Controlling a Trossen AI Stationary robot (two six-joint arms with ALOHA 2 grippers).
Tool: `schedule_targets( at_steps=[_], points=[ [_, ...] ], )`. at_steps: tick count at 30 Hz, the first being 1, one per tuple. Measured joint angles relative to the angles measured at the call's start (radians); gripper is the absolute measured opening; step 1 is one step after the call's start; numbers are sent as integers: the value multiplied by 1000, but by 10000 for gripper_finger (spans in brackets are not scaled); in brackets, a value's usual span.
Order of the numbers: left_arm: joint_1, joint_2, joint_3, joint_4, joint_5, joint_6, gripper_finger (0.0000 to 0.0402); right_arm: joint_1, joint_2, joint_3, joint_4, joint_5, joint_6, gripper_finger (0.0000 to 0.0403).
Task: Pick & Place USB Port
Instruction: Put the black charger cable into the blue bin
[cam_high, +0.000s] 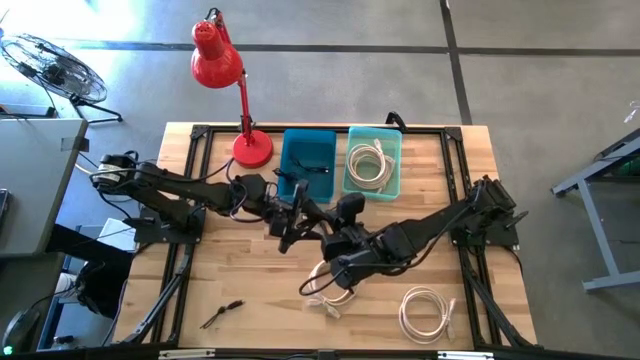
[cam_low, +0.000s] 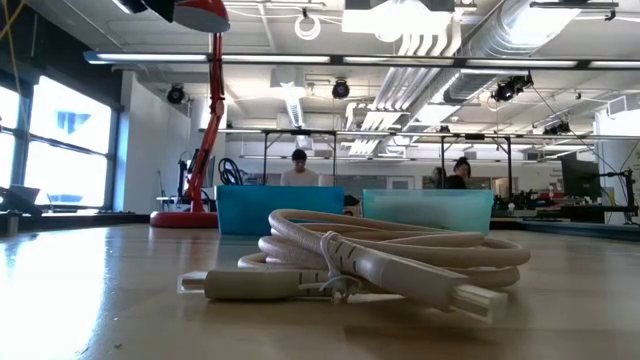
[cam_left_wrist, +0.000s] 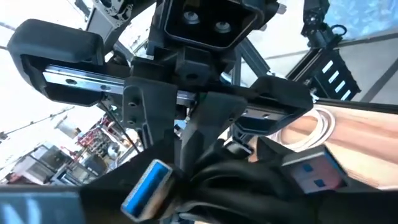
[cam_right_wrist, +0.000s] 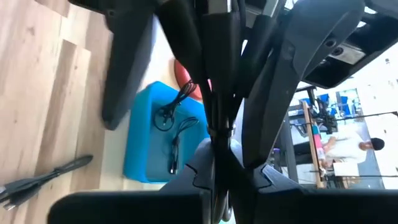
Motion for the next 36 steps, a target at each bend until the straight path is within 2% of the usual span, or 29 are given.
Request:
schedule_targets(
  at_steps=[3,6,11,14,17,20,24,26,28,30,32,34,36],
  points=[
    [0,-1,0,-7,-33,45,170,0,0,0,-1,-8,1,12],
    [0,-2,1,-19,-46,75,79,-1,0,-1,-3,-36,4,20],
    [0,-1,1,-38,-54,101,78,-15,1,-1,-15,-115,69,72],
    [1,-1,1,-50,-70,104,78,-22,1,-1,-92,-79,140,104],
    [0,-1,1,-89,-138,106,78,-24,1,-1,-216,-27,237,133],
    [0,-1,1,-139,-246,131,78,-24,1,-1,-378,13,388,159],
    [2,-1,1,-219,-461,199,78,-24,1,-1,-626,10,676,184],
    [16,-1,1,-261,-569,243,78,-29,-24,-32,-604,-19,720,188],
    [44,-1,1,-305,-621,263,78,-30,-52,-56,-599,-60,728,189],
    [92,-1,0,-346,-608,260,78,-33,-81,-77,-624,-57,792,189],
    [148,0,0,-368,-542,248,78,-38,-118,-114,-622,-59,810,188],
    [217,0,0,-390,-425,225,78,-45,-153,-139,-621,-55,842,189],
    [299,0,0,-404,-248,178,78,-49,-190,-175,-625,-49,874,190]
  ],
)
